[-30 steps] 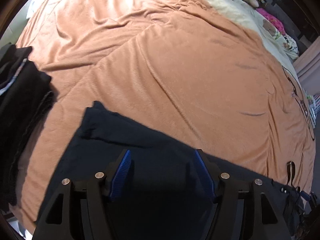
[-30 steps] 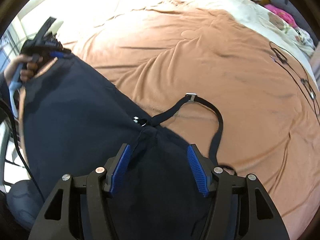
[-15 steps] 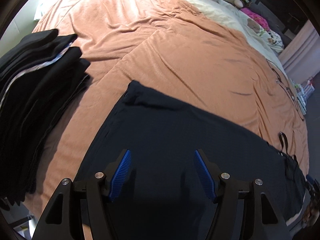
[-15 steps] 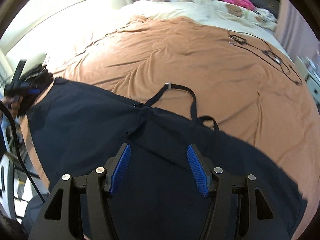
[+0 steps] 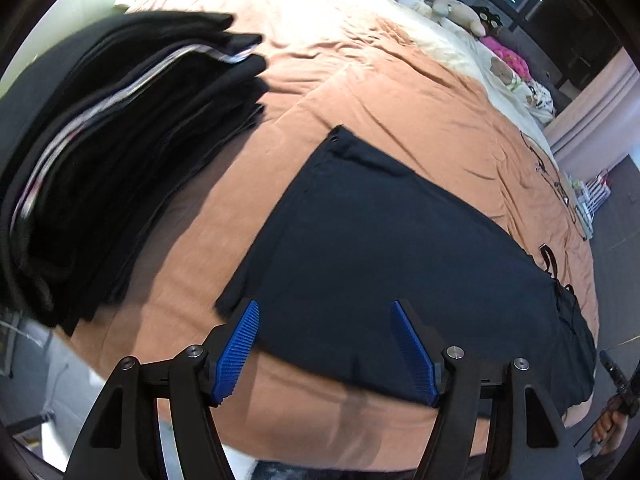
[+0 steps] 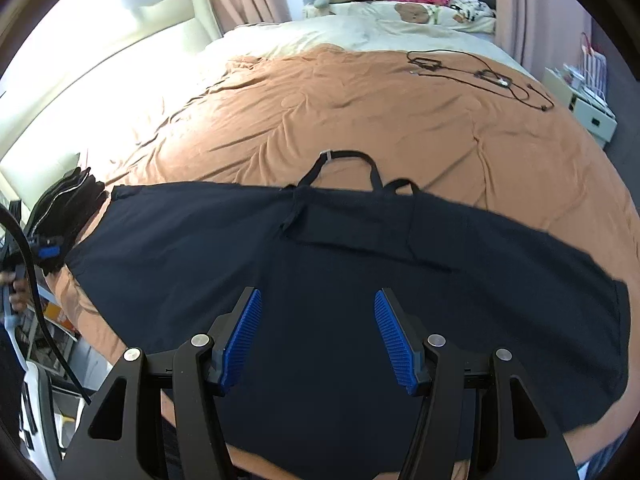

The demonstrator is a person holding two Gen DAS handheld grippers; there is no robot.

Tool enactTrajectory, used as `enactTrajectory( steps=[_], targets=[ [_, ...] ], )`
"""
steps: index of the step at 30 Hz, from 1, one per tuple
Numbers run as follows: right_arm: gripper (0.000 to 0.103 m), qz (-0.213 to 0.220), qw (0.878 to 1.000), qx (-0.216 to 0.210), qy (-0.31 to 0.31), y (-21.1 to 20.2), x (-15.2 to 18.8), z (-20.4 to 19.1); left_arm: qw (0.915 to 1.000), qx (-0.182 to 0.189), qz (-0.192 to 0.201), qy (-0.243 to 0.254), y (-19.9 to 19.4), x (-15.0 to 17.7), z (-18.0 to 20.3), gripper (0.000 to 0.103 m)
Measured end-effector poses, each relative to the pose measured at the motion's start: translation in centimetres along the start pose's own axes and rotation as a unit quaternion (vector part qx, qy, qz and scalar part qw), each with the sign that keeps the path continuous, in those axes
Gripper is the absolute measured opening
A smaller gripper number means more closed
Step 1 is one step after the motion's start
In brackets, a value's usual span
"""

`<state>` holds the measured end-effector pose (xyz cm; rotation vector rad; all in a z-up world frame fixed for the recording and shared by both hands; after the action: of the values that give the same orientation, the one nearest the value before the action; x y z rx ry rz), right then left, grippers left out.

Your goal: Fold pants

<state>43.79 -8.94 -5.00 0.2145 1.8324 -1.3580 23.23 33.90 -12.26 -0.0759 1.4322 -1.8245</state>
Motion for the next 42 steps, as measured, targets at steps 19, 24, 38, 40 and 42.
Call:
enactTrajectory(
  steps=[19, 24, 38, 40, 42],
  targets=[
    [0.058, -0.009, 1.0, -0.006, 0.026, -0.5, 3.6, -3.6, 0.9992, 0.006, 0.038, -0.01, 1.1, 3.3, -4.3, 0.071],
    [0.058, -0.015, 1.0, -0.01, 0.026, 0.2, 3.8, -4.2, 0.9991, 0.007, 0.042, -0.001, 0.6, 2.5, -4.3, 0.065],
    [0.058, -0.031, 0.998, -0.012, 0.048, 2.9, 4.7, -3.3, 0.9986, 0.051, -0.01, -0.013, 2.7, 0.2, -3.6, 0.056],
    [0.058, -0.031, 0.998, -0.014, 0.053, 3.1, 4.8, -3.1, 0.9977, 0.066, -0.011, -0.009, 2.3, 0.2, -3.2, 0.056],
    [0.058, -0.031, 0.998, -0.015, 0.053, 3.4, 4.8, -3.0, 0.9978, 0.064, -0.019, -0.005, 2.5, 0.3, -3.0, 0.056]
  ],
)
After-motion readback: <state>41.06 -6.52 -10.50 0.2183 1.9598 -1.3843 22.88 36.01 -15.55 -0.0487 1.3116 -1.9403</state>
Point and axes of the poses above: each gripper's, at about its wrist camera, not at the fingertips, and y roughly the way its jaws point, z to its right, x to its underside, the point moved 4 cm from there along y, roughly the way its jaws point, and after that the axes turned 2 degrees about x, right-handed, at the moved point
